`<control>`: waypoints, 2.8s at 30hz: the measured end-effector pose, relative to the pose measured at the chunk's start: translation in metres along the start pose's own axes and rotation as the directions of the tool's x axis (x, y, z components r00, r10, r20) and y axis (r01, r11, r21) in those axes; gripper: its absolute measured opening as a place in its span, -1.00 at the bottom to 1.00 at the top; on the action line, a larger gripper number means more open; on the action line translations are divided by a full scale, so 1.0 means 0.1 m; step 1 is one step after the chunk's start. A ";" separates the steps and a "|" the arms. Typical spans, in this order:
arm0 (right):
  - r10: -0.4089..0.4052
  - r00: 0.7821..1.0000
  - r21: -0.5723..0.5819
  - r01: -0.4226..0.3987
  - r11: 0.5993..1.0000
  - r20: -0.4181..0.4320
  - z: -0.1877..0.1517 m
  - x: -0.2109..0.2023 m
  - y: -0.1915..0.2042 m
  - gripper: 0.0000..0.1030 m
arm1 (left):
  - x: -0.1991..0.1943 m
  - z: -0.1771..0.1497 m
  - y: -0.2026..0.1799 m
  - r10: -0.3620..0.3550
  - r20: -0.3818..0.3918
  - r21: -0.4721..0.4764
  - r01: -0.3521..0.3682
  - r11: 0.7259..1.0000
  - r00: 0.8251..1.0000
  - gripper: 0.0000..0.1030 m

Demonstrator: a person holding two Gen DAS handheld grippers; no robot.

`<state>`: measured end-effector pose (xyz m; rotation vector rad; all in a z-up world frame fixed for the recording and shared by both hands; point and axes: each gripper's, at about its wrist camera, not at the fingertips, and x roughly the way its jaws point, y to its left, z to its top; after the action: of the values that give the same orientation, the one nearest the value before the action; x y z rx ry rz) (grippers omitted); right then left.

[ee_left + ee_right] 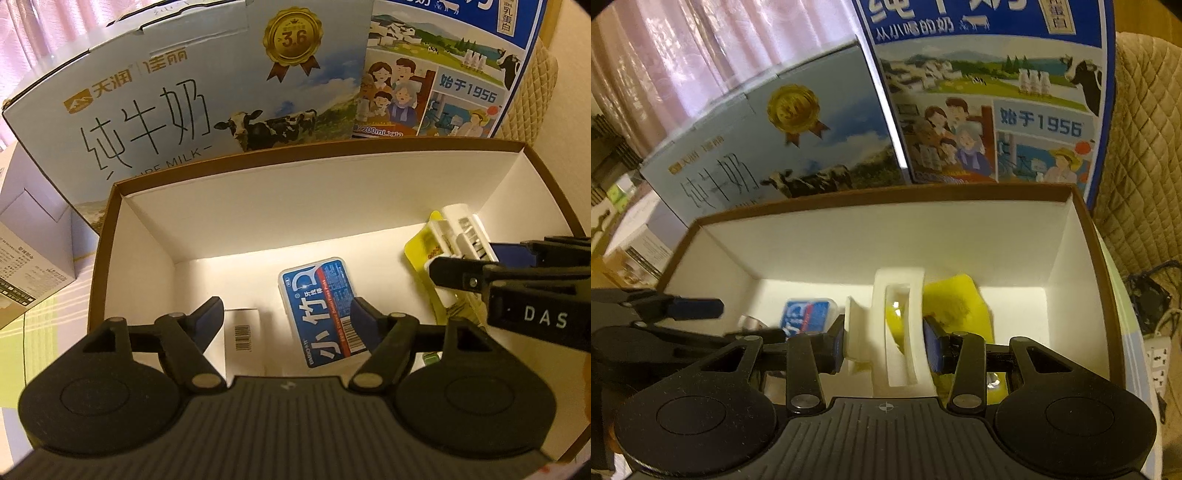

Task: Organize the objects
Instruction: 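Open both tools to drop the floss box and clip into the brown box, then withdraw both tools from the brown box toward the remaining items, then move the right tool to the blue hand-cream tube while the left tool approaches the red candy packet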

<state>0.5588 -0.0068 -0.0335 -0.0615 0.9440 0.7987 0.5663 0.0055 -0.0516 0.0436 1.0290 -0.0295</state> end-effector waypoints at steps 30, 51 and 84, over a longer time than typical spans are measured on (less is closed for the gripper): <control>-0.028 0.992 0.040 0.023 0.999 0.126 -0.32 -0.97 0.06 0.50 | -0.86 -0.38 -0.06 -0.019 0.100 -0.028 0.022 0.999 0.995 0.82; -0.003 0.987 0.063 -0.007 0.998 0.162 -1.11 -1.88 0.36 0.54 | -1.87 -1.32 -0.10 -0.020 0.159 -0.115 0.039 0.993 0.987 0.82; -0.019 0.999 0.077 0.017 0.997 0.027 -2.14 -2.16 0.57 0.54 | -2.17 -2.34 -0.31 -0.083 0.077 -0.084 0.090 0.992 0.994 0.81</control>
<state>0.3020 -0.1727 0.0138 0.0079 0.9458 0.7443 0.2528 -0.0133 0.0127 -0.0811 0.9576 -0.0646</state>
